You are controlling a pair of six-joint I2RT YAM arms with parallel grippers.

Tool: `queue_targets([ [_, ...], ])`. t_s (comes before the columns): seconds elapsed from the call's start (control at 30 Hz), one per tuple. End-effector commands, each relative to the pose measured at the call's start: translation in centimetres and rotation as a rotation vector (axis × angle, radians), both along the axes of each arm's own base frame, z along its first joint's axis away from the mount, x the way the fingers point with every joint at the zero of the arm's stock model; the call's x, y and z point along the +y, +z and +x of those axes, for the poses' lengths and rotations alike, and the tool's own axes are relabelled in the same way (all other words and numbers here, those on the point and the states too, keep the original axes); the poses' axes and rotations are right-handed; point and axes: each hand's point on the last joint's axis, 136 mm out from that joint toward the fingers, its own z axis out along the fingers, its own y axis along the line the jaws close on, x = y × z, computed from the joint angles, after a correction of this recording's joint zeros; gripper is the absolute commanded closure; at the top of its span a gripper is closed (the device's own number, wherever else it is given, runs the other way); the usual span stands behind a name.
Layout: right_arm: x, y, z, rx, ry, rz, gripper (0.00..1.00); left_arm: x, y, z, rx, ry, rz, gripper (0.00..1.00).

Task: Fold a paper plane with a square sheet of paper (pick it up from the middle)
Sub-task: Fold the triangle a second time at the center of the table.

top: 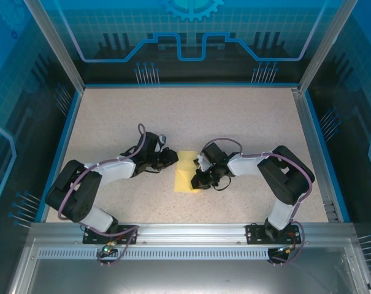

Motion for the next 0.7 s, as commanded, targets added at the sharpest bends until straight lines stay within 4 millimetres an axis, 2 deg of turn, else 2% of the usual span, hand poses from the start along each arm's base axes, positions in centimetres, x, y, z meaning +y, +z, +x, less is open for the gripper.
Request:
queue_targets([
  [0.0,-3.4,-3.6,-2.2,0.071,-0.015,-0.199,0.99,-2.5,0.2,-2.3,0.022,-0.134,-0.015,0.84],
  [0.07,-3.3,-3.5,-2.0,0.068,-0.016,-0.197,0.99,-3.3,-0.5,-2.8,0.048,-0.160,-0.012,0.86],
  [0.17,-3.2,-3.3,-1.9,0.063,-0.017,-0.192,0.98,-3.3,-2.3,-3.0,0.095,-0.152,-0.004,0.87],
  [0.37,-2.6,-2.1,-1.4,0.034,-0.016,-0.161,0.97,-2.1,-6.0,-3.2,0.170,-0.108,0.086,0.90],
  [0.47,-1.6,-0.3,-0.9,-0.001,-0.008,-0.116,0.96,-1.4,-7.4,-3.5,0.194,-0.087,0.122,0.91],
  [0.6,0.0,2.4,0.1,-0.053,0.002,-0.059,0.94,-1.2,-8.1,-3.8,0.208,-0.092,0.134,0.91],
  [0.67,0.2,2.7,0.4,-0.057,0.002,-0.056,0.94,-1.2,-8.3,-3.9,0.209,-0.095,0.135,0.91],
])
